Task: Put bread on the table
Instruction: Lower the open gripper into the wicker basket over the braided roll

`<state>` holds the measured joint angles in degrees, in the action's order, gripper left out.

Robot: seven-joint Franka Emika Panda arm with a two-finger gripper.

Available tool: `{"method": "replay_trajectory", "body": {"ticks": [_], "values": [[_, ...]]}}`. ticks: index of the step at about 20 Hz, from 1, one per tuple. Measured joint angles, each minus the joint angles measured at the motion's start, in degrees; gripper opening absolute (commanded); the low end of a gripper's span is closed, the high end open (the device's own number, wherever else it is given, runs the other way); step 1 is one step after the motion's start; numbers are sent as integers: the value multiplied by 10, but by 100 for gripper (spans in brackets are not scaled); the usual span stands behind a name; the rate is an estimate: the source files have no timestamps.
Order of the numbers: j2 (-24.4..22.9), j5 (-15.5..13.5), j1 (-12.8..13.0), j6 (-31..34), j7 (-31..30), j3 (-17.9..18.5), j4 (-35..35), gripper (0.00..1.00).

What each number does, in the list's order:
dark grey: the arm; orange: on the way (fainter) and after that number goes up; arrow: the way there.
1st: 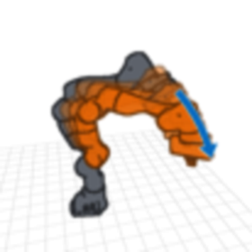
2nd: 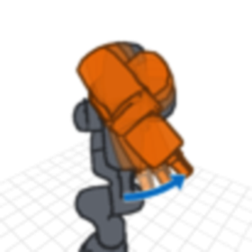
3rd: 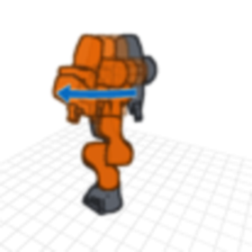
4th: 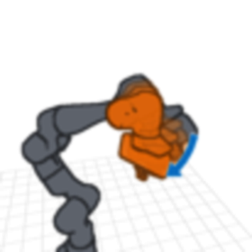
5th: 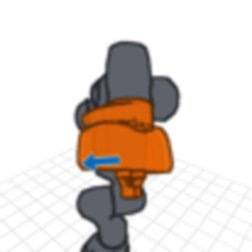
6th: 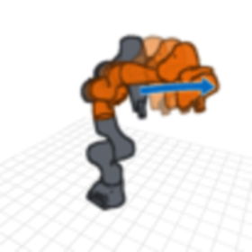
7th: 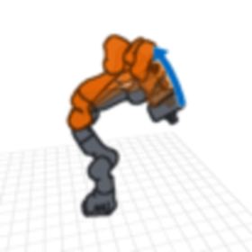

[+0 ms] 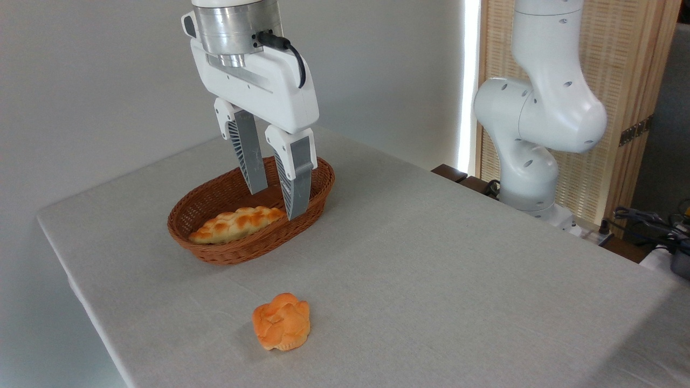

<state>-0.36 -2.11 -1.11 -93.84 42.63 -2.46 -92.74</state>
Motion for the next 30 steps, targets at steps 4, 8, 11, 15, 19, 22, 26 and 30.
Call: {"method": "replay_trajectory", "body": {"ticks": [4, 8, 11, 15, 19, 22, 26, 30], "values": [[0, 0, 0, 0, 0, 0, 0, 100], [0, 0, 0, 0, 0, 0, 0, 100], [0, 0, 0, 0, 0, 0, 0, 100], [0, 0, 1, 0, 0, -2, 0, 100], [6, -5, 9, 0, 0, -28, -2, 100], [15, -45, 12, -24, -4, -48, -3, 100], [39, -103, 13, -71, -28, -85, -17, 100], [78, -130, 15, -93, -54, -138, -23, 100]]}}
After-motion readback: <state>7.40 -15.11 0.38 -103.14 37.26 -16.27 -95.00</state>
